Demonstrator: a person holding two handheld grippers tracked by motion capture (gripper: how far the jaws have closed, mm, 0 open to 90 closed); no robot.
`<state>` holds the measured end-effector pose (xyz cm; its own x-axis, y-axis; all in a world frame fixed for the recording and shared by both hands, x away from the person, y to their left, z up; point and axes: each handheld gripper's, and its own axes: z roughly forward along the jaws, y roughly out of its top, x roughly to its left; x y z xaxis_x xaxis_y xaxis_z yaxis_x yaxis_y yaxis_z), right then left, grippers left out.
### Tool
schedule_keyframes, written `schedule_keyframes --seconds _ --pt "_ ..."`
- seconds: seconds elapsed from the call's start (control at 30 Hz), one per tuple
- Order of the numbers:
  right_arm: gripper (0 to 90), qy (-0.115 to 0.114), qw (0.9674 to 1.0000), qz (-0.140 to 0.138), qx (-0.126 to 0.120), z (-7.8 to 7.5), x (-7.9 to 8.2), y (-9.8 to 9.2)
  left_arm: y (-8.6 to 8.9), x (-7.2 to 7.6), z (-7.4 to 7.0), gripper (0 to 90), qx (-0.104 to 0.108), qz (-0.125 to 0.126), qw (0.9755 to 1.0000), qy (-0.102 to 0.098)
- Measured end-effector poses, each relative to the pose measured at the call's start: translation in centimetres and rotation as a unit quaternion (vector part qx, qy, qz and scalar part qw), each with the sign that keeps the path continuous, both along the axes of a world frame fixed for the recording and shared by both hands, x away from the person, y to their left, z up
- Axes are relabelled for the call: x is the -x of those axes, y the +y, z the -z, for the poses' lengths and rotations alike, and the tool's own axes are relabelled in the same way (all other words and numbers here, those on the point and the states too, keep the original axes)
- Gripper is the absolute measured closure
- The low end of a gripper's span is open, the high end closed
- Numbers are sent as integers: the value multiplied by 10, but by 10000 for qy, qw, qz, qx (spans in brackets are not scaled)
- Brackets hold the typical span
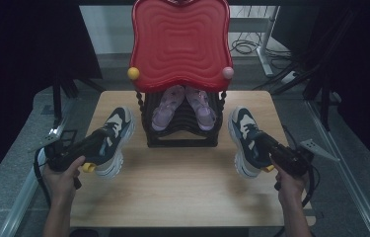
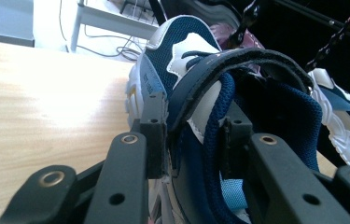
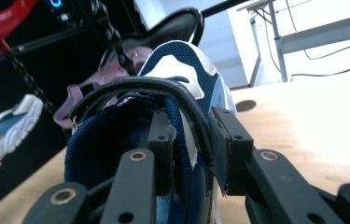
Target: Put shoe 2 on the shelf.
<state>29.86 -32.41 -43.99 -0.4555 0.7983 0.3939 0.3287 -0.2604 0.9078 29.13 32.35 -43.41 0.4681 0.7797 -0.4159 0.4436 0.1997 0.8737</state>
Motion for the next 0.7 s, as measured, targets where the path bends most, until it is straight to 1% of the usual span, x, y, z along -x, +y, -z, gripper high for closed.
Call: schedule_keyframes --seconds 0.1,0.23,0.3,0.47,0.53,0.63,0.7 --pt "712 -22 10000 3 -57 -8 -7 0 0 -6 -3 690 -3 -46 10000 -35" --pt "713 -82 9999 48 33 -19 -15 2 1 -12 -9 691 -13 -96 9999 -70" --pt "713 -128 9999 71 39 -24 -18 2 3 -14 -12 691 -22 -111 9999 -88" --pt "712 -85 9998 146 99 -36 -26 0 5 -23 -21 690 14 -107 9999 -94" --pt "712 -87 9998 168 90 -42 -28 -2 5 -26 -26 690 -32 -92 9999 -117" --pt "712 -81 9999 126 86 -50 -30 -3 3 -30 -32 689 -75 -65 9998 -164" --pt "713 -90 9999 106 80 -54 -31 -3 3 -33 -34 689 -32 -44 9999 -159"
